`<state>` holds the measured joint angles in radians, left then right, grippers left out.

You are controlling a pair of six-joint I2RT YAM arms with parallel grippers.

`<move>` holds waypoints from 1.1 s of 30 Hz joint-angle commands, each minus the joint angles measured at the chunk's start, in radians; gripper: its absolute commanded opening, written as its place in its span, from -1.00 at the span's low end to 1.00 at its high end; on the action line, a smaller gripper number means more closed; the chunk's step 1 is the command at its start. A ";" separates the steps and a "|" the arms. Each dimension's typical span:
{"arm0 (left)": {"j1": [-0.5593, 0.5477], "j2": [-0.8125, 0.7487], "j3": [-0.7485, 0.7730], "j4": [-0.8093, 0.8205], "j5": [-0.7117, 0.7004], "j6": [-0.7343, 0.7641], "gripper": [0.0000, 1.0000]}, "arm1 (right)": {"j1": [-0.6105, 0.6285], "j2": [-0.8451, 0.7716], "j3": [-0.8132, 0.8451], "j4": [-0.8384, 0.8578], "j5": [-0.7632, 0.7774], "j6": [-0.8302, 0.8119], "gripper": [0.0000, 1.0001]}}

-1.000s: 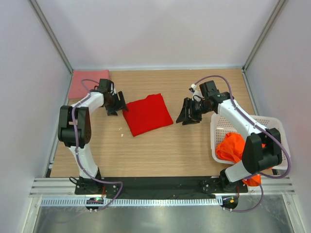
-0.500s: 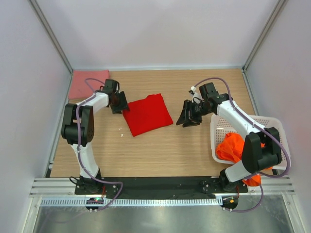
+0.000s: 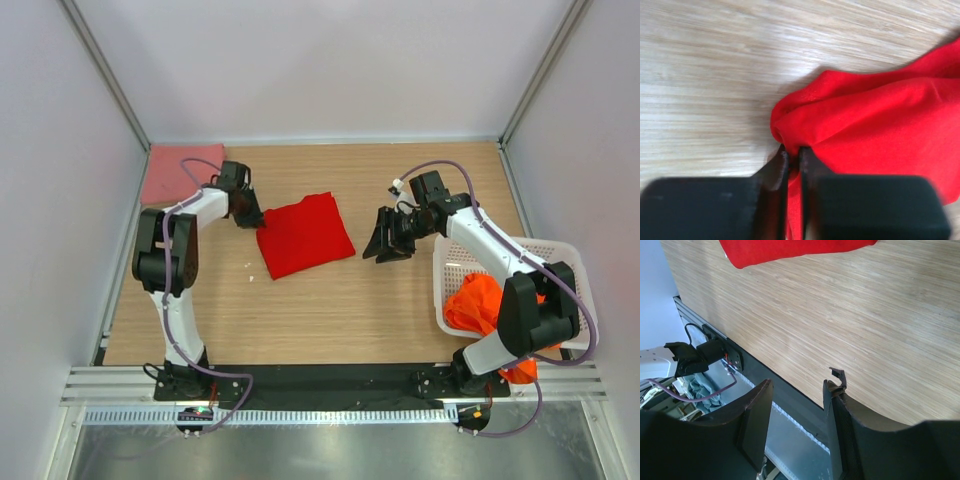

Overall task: Fold and stack the t-shirts
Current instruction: Fold the tshirt, then neatly place the folded tshirt to the corner

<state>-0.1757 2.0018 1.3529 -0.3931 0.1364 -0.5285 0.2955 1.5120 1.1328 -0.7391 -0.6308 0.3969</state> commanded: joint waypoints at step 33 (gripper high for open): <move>-0.039 -0.253 0.416 -0.380 -0.676 0.524 -1.00 | 0.125 -0.010 -0.041 0.080 -0.081 0.059 0.04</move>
<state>-0.2150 1.8080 1.6989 -0.8017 -0.4244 -0.1402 0.4103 1.4986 1.0977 -0.6842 -0.6868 0.4488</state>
